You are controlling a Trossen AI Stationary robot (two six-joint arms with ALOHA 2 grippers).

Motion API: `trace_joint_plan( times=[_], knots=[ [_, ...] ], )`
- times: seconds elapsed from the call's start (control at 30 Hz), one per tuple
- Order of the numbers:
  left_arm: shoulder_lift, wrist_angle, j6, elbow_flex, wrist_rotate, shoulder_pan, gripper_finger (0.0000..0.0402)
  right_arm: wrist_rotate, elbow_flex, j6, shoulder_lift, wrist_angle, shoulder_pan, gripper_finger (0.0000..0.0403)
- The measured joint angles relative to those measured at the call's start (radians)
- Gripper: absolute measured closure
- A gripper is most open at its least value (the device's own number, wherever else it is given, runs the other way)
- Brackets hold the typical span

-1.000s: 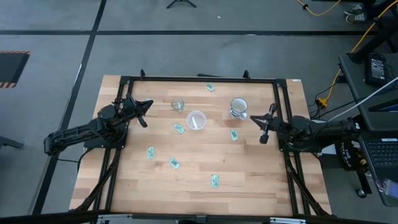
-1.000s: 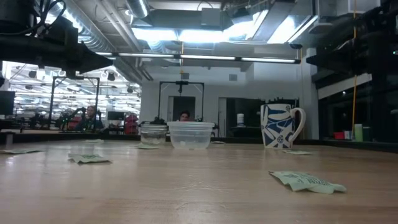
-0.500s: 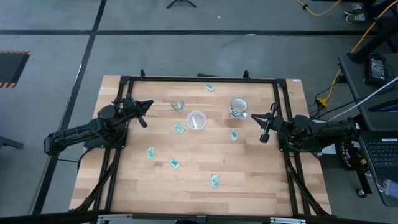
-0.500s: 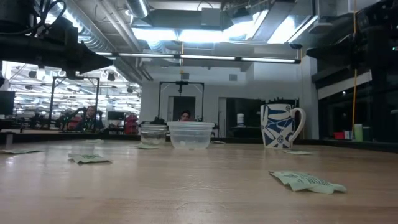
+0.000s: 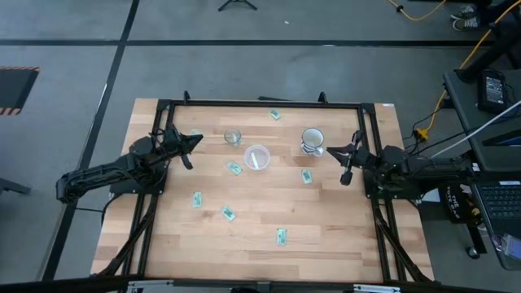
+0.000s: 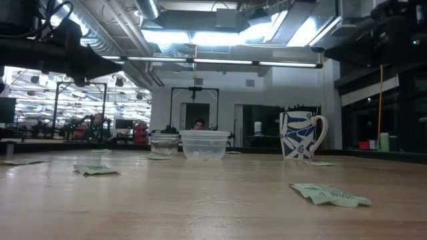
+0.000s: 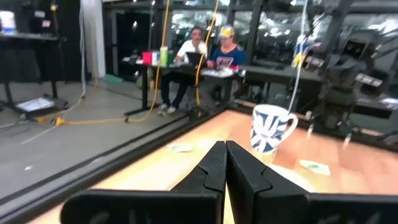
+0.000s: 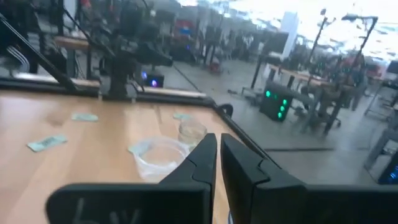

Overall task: Pick and place Stevia / Truvia into bins
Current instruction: Put the stevia packet into the glass container

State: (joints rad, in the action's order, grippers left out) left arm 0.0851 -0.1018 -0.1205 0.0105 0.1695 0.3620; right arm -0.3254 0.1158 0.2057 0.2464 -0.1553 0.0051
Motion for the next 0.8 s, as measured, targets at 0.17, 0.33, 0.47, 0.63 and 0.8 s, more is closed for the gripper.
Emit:
trace_joint_plan(
  times=[0.17, 0.33, 0.47, 0.63, 0.8],
  knots=[
    [0.087, -0.024, -0.014, 0.009, 0.012, 0.0, 0.0399, 0.016, 0.056, -0.01, 0.146, -0.029, -0.034, 0.0375],
    [0.194, -0.036, -0.077, 0.063, 0.029, 0.0, 0.0398, 0.016, 0.089, 0.019, 0.261, -0.129, -0.074, 0.0375],
    [0.291, -0.037, -0.077, 0.108, 0.045, 0.0, 0.0398, 0.017, 0.134, 0.034, 0.327, -0.147, -0.122, 0.0375],
    [0.417, 0.003, -0.059, 0.205, 0.084, 0.0, 0.0398, 0.205, 0.189, 0.037, 0.4, -0.148, -0.183, 0.0375],
    [0.536, 0.167, -0.074, 0.343, 0.116, 0.0, 0.0398, 0.353, 0.237, 0.036, 0.463, -0.147, -0.239, 0.0375]
  ],
)
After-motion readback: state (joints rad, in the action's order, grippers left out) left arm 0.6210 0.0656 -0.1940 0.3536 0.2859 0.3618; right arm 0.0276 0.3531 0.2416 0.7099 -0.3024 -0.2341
